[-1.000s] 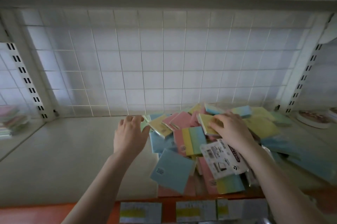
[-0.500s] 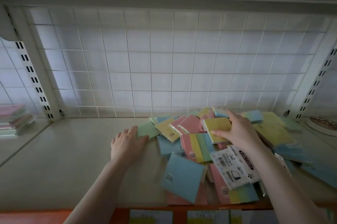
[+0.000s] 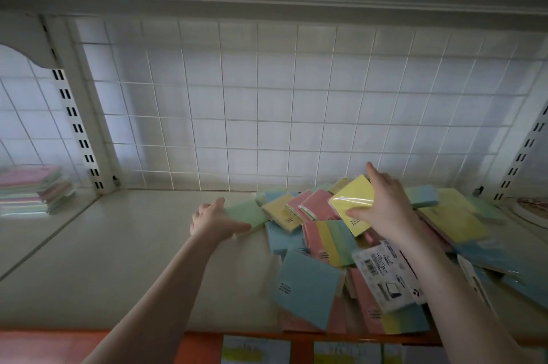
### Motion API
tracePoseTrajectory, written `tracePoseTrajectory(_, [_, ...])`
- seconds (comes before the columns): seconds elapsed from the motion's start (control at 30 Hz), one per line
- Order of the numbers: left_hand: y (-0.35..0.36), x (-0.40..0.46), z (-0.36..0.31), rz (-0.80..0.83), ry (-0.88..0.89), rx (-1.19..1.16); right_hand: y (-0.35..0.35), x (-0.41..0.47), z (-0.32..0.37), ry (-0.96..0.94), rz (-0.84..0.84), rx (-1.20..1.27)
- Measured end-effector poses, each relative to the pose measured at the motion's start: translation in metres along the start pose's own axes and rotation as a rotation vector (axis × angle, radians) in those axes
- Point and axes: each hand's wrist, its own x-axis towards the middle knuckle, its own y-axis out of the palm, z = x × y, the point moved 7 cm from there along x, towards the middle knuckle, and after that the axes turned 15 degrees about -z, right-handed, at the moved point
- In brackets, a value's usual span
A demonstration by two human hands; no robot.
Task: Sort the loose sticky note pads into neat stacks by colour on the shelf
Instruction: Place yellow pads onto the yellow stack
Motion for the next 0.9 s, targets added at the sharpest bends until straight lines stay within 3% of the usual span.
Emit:
tracePoseTrajectory(0.2, [-0.004, 0.006, 0.013, -0.001, -0.066, -0.001, -0.005, -0.001, 0.003, 0.025, -0.108, 0.211])
tracePoseTrajectory(0.3, [-0.005, 0.007, 0.014, 0.02, -0.058, -0.165, -0.006, -0.001, 0.001, 0.046, -0.098, 0.264])
tracePoseTrajectory(0.5, [-0.02, -0.006, -0.001, -0.068, 0.095, -0.393, -0.01, -0.006, 0.004, -0.039, 0.053, 0.21])
tracePoseTrajectory(0.67, [-0.036, -0.021, 0.006, -0.171, 0.079, -0.551, -0.012, -0.013, 0.001, -0.077, 0.126, 0.096])
tracePoseTrajectory(0.9, [-0.064, -0.043, 0.032, -0.311, -0.037, -0.715, -0.028, -0.018, 0.009, 0.044, -0.108, 0.315])
